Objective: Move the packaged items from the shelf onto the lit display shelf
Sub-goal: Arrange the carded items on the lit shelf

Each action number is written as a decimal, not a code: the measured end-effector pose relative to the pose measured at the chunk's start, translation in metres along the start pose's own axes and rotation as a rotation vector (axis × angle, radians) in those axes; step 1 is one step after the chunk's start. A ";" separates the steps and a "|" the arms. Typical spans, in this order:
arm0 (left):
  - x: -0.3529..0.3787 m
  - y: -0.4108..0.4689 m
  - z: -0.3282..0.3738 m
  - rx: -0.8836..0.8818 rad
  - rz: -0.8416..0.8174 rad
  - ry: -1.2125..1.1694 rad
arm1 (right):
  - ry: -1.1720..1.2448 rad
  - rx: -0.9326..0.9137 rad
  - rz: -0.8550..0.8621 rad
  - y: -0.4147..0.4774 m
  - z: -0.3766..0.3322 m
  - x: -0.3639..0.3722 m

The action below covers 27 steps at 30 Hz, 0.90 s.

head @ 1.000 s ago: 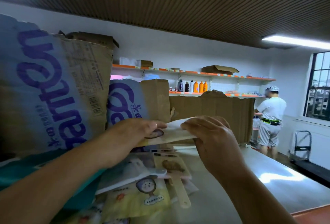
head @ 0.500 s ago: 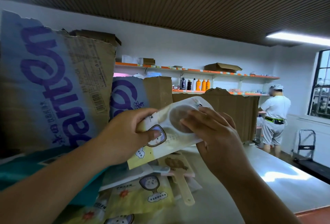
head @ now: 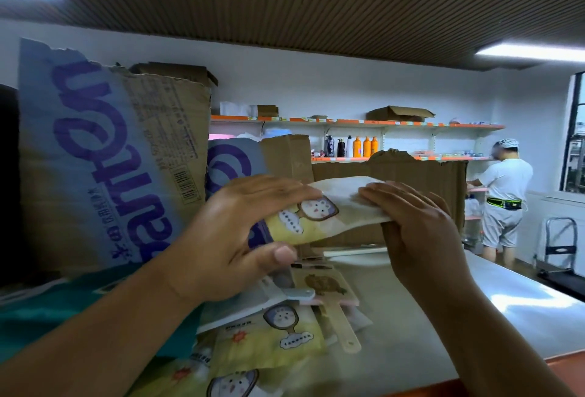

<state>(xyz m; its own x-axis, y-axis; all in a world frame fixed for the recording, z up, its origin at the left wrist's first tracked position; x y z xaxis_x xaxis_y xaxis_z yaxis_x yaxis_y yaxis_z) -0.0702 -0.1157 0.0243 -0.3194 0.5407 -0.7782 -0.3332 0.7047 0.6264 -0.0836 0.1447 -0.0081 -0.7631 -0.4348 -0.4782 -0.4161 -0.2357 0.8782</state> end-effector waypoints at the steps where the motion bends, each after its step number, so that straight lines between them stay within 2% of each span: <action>1: -0.003 0.000 0.000 -0.016 -0.008 0.059 | 0.014 0.008 -0.014 0.000 0.000 -0.001; 6: -0.021 -0.003 0.003 -0.025 -0.069 0.429 | -0.009 -0.015 -0.077 0.005 -0.018 -0.004; 12: -0.071 -0.058 0.006 -0.053 -0.111 0.506 | 0.004 -0.075 -0.091 0.018 -0.087 -0.003; 17: -0.134 -0.127 0.005 -0.112 -0.074 0.565 | 0.030 -0.102 -0.145 0.038 -0.173 0.002; 23: -0.221 -0.229 0.014 -0.213 0.052 0.686 | 0.098 -0.163 -0.192 0.071 -0.301 0.015; 27: -0.279 -0.297 0.030 -0.285 0.030 0.782 | 0.199 -0.245 -0.245 0.089 -0.389 0.028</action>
<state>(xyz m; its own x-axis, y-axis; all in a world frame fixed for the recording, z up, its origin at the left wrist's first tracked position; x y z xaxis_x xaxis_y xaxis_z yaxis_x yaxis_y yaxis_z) 0.1445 -0.4620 0.0535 -0.8205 0.0084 -0.5716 -0.4933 0.4947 0.7155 0.0501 -0.2264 0.0569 -0.5351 -0.4945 -0.6849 -0.4249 -0.5432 0.7242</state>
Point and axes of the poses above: each hand's wrist, its own y-axis towards the middle knuckle, its own x-axis out of the palm, z = x × y, the point moved 2 cm from there along y, towards the middle knuckle, and after that the axes turned 10 degrees about -z, right-handed, at the moved point
